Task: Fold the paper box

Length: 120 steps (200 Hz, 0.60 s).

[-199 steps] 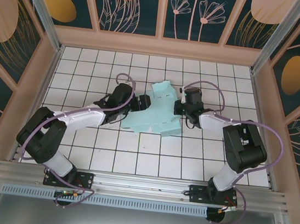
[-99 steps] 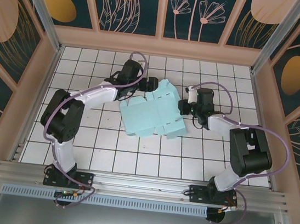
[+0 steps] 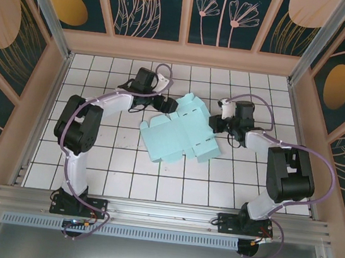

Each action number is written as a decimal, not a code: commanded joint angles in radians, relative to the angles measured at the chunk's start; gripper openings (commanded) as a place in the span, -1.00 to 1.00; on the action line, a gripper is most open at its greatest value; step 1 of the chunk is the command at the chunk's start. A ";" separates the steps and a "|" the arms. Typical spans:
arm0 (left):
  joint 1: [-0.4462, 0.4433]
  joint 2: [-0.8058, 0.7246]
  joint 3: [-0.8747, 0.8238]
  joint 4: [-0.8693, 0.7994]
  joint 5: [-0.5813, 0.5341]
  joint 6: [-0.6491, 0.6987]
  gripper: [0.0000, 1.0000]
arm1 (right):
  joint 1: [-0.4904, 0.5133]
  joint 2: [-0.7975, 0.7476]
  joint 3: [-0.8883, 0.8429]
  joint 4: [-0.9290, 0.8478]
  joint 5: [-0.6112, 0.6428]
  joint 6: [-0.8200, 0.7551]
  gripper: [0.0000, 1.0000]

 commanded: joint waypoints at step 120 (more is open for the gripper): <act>-0.006 0.105 -0.046 0.063 0.097 -0.031 0.28 | -0.001 -0.035 0.020 0.007 0.018 0.033 -0.80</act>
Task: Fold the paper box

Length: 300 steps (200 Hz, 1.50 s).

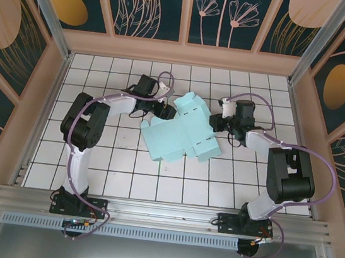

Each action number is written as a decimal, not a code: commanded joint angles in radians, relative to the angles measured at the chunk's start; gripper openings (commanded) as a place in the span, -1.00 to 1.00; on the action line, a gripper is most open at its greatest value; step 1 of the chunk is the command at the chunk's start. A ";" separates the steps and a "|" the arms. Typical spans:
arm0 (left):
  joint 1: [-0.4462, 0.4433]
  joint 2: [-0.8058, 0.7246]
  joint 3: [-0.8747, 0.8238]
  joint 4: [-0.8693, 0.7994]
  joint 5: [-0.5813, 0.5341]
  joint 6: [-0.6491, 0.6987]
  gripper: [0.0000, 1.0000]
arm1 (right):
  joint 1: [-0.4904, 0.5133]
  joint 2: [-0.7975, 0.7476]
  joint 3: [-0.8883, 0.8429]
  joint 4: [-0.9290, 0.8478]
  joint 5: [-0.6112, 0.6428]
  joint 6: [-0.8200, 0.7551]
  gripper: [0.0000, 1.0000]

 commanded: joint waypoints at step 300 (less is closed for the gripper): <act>-0.085 -0.038 -0.015 -0.041 0.063 -0.013 0.11 | 0.016 0.007 0.028 0.004 0.011 0.030 -0.85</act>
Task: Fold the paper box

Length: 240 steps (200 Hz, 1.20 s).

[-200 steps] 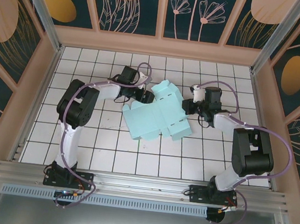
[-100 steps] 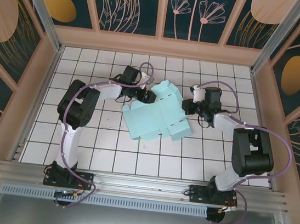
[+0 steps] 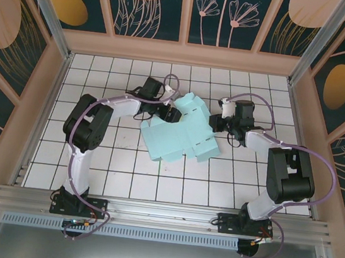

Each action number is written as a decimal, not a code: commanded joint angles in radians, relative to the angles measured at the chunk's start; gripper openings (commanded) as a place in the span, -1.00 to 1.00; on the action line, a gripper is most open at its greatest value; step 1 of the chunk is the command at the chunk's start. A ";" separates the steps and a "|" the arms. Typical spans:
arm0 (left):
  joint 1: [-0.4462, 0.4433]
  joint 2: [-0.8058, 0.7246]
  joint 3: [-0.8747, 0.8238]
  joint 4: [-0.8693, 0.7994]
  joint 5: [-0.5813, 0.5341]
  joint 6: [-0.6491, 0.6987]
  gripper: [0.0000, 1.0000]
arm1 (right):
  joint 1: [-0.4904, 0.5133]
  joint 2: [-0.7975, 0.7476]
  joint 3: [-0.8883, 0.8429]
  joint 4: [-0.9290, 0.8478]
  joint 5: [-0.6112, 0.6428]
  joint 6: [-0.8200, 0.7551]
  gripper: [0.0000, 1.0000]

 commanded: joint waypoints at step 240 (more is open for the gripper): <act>-0.065 0.043 -0.178 0.121 -0.167 -0.217 -0.68 | 0.046 0.013 0.013 0.015 0.056 0.018 -0.86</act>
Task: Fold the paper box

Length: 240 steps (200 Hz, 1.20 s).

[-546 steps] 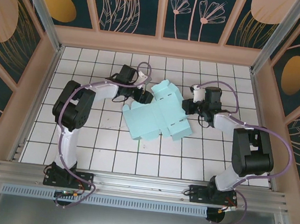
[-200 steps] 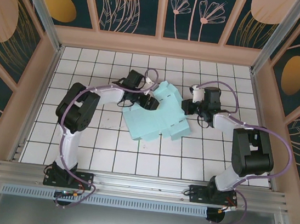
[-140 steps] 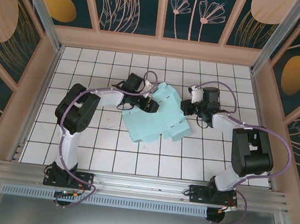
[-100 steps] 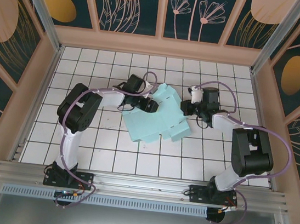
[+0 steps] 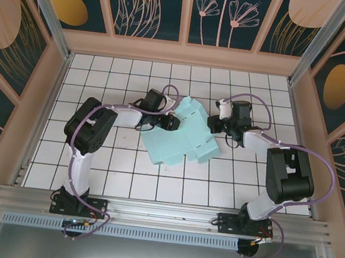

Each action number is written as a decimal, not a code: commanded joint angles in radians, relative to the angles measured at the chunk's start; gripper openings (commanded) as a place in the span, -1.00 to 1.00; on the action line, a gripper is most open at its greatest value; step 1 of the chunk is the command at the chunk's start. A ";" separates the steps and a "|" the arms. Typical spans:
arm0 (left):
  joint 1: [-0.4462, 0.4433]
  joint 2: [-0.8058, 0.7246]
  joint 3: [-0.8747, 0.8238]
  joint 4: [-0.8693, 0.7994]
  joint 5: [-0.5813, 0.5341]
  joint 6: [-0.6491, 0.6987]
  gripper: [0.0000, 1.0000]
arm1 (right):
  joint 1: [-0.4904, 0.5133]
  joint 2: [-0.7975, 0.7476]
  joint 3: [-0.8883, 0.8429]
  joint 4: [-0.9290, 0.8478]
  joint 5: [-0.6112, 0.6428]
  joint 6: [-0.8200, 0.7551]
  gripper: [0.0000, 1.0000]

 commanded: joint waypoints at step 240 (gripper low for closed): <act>-0.230 -0.130 -0.259 0.194 -0.533 -0.055 -0.64 | 0.015 -0.006 0.000 0.041 0.016 0.005 -0.89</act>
